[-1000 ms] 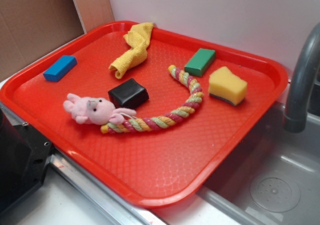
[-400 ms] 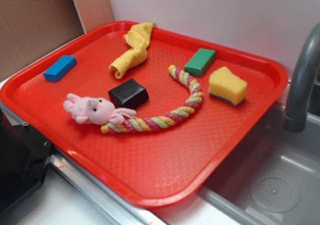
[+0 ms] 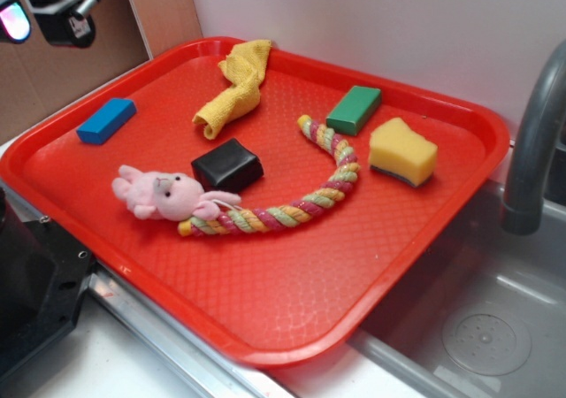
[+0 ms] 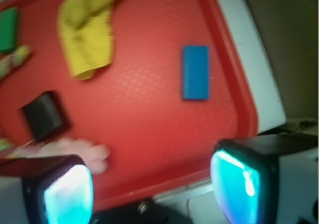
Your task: Grab the blue block.
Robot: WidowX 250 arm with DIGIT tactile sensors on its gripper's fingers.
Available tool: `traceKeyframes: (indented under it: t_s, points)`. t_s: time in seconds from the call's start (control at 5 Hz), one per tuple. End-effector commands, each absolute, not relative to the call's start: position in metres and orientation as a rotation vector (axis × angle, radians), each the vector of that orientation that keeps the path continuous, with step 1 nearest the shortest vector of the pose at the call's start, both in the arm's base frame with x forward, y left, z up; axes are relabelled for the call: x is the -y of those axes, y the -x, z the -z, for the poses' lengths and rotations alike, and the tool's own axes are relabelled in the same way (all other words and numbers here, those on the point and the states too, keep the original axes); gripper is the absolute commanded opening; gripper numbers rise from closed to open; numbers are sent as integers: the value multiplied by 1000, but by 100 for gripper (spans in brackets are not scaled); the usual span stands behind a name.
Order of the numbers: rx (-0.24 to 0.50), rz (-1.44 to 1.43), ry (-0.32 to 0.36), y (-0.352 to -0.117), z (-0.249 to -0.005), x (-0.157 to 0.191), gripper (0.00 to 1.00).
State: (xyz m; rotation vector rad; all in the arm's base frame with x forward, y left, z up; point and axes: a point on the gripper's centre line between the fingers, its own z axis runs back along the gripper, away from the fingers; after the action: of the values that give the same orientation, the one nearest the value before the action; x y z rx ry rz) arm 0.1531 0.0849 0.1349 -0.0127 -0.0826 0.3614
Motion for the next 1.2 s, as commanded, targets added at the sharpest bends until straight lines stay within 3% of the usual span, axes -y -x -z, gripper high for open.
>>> traceKeyframes:
  t_s: [0.0, 0.4, 1.0]
  points:
    - [131, -460, -70, -152, -96, -130, 100]
    - [98, -394, -49, -178, -54, -135, 100]
    - [31, -321, -48, -197, -18, -128, 100]
